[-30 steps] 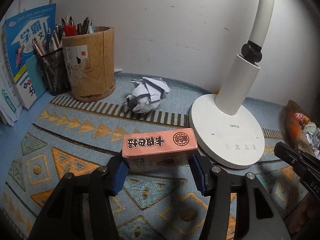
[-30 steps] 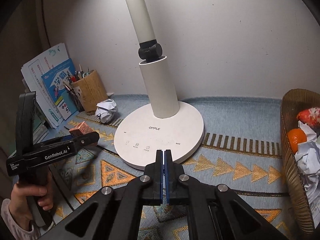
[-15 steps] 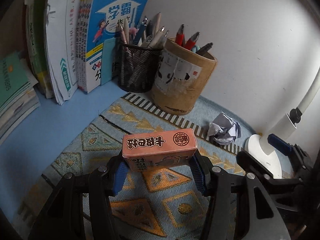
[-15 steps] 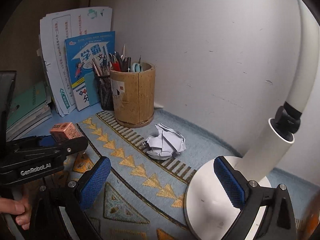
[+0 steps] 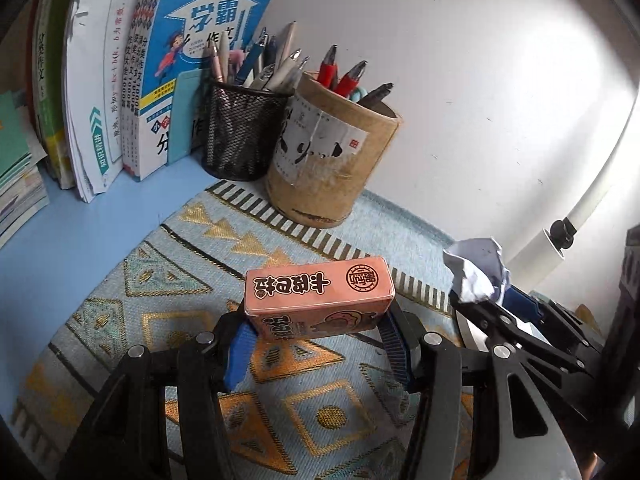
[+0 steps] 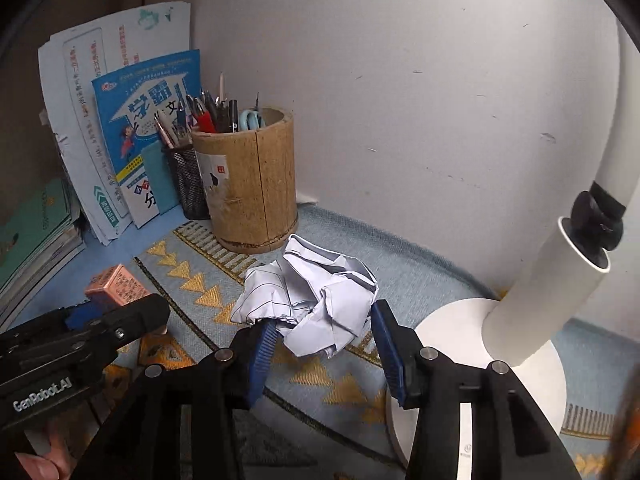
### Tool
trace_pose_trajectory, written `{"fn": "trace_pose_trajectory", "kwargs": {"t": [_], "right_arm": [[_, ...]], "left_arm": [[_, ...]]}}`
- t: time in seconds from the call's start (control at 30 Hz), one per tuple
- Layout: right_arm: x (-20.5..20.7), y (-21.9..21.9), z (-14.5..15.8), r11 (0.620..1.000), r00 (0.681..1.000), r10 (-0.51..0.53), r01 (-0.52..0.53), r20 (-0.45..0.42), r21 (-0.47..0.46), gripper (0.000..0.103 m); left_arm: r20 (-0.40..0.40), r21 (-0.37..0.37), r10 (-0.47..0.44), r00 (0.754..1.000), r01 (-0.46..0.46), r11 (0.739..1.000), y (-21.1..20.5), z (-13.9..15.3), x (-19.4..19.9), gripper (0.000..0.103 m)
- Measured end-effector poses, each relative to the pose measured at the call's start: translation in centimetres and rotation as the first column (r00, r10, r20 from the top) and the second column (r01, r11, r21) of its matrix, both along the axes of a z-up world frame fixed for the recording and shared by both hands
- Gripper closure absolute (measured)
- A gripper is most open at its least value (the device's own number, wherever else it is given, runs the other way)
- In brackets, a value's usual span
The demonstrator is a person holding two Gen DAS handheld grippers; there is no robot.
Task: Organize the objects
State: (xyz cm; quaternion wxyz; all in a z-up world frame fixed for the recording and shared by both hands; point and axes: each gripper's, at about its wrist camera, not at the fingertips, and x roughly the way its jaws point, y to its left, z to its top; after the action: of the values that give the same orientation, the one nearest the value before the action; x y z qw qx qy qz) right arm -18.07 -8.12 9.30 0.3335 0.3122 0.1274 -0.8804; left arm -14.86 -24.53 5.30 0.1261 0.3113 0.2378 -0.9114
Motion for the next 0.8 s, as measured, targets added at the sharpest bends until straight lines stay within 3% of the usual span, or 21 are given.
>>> {"fn": "trace_pose_trajectory", "kwargs": {"t": [0.13, 0.27, 0.53, 0.8], "right_arm": [[1.8, 4.4, 1.7, 0.998, 0.999, -0.032, 0.032, 0.010, -0.057, 0.056], [2.4, 9.1, 3.1, 0.985, 0.994, -0.095, 0.100, 0.046, -0.143, 0.056], [2.6, 19.9, 4.5, 0.923, 0.970, -0.228, 0.242, 0.083, -0.300, 0.056], [1.8, 29.0, 7.5, 0.880, 0.950, -0.308, 0.304, 0.050, -0.364, 0.056]], "left_arm": [[-0.028, -0.007, -0.033, 0.999, 0.032, 0.999, 1.2, 0.4, -0.1, 0.050], [-0.035, -0.063, -0.087, 0.996, 0.084, 0.994, 3.1, 0.9, -0.3, 0.050], [-0.049, -0.125, -0.192, 0.980, 0.184, 0.975, 7.1, 1.8, -0.5, 0.050], [-0.033, -0.183, -0.350, 0.936, 0.338, 0.923, 13.9, 3.1, -2.0, 0.050]]}}
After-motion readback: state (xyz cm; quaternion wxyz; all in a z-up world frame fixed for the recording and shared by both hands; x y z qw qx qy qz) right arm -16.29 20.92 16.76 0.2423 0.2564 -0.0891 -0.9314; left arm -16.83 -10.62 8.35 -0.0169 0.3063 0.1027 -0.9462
